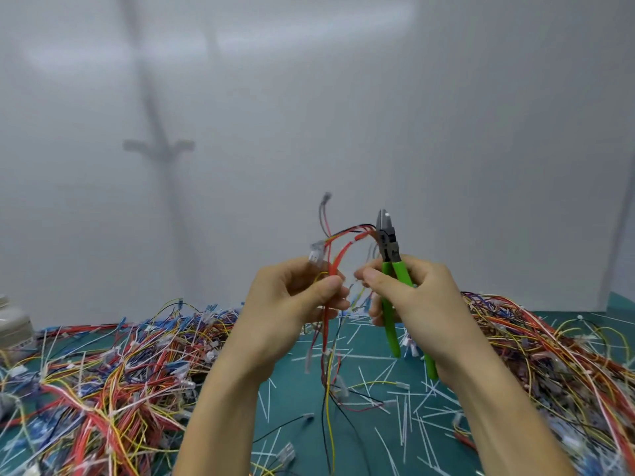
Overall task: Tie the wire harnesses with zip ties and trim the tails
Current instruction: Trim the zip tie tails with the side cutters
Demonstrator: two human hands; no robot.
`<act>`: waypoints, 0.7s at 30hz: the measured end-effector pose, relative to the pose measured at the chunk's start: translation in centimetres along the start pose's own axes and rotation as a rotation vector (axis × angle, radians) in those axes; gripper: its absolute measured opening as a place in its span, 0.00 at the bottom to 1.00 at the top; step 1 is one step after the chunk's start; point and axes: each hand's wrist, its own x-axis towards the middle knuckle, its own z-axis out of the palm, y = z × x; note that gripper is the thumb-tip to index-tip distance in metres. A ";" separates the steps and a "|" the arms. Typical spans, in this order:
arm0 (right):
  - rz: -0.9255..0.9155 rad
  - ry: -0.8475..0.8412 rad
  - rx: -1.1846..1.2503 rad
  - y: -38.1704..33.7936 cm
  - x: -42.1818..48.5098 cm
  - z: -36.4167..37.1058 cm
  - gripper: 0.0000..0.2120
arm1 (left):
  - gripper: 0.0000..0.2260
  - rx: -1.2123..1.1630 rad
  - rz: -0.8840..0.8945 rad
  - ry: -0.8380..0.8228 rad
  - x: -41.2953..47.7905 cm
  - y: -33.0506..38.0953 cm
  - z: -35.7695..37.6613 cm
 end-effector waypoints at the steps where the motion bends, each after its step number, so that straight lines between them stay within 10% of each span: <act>1: 0.013 0.032 -0.070 0.4 0.2 -0.1 0.05 | 0.03 -0.034 0.005 0.031 0.1 0.0 -0.2; 14: 0.130 -0.068 -0.052 1.1 -0.1 1.6 0.06 | 0.11 -0.402 -0.045 0.082 0.4 -0.3 -0.2; 21: 0.061 -0.058 -0.042 -0.8 -0.4 0.9 0.29 | 0.06 -0.489 -0.123 0.186 0.6 -0.6 0.4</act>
